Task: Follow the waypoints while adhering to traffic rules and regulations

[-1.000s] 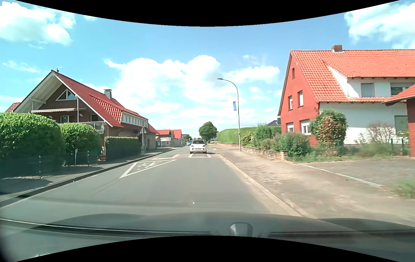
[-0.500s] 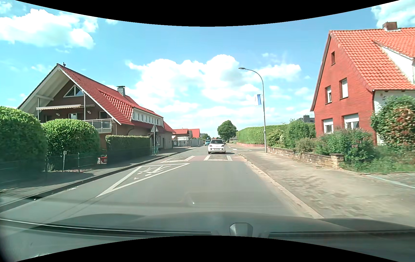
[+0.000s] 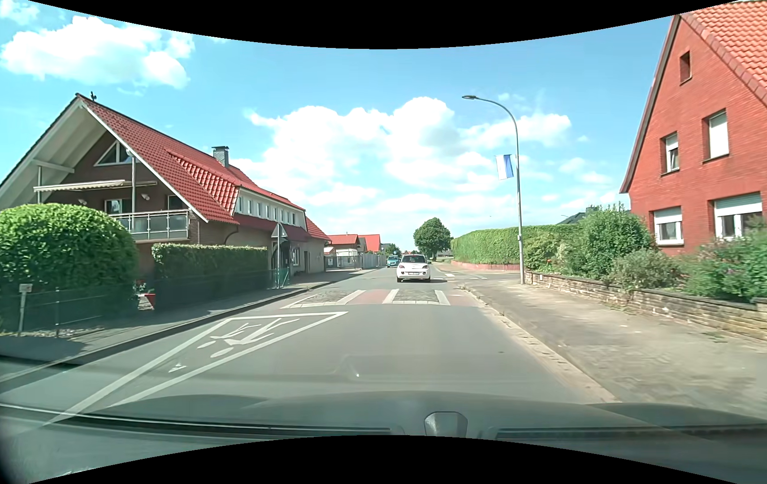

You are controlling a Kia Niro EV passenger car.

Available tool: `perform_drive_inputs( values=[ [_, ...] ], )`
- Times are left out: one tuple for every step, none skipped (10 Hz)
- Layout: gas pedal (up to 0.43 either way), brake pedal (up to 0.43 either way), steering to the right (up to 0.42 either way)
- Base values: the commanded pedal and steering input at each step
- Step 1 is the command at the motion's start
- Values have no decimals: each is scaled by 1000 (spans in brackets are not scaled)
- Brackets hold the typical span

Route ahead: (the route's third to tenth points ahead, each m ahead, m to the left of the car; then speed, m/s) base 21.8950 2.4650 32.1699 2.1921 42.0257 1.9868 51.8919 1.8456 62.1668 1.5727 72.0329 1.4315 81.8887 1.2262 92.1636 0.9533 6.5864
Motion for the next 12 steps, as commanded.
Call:
perform_drive_inputs(
  values=[
    [0, 6, -7],
    [0, 6, -4],
    [0, 6, 0],
    [0, 6, 6],
    [0, 6, 13],
    [0, 6, 19],
    [0, 6, 21],
    [0, 43, 21],
    [0, 91, 21],
    [0, 104, 21],
    [0, 116, 19],
    [0, 122, 20]
  ],
)
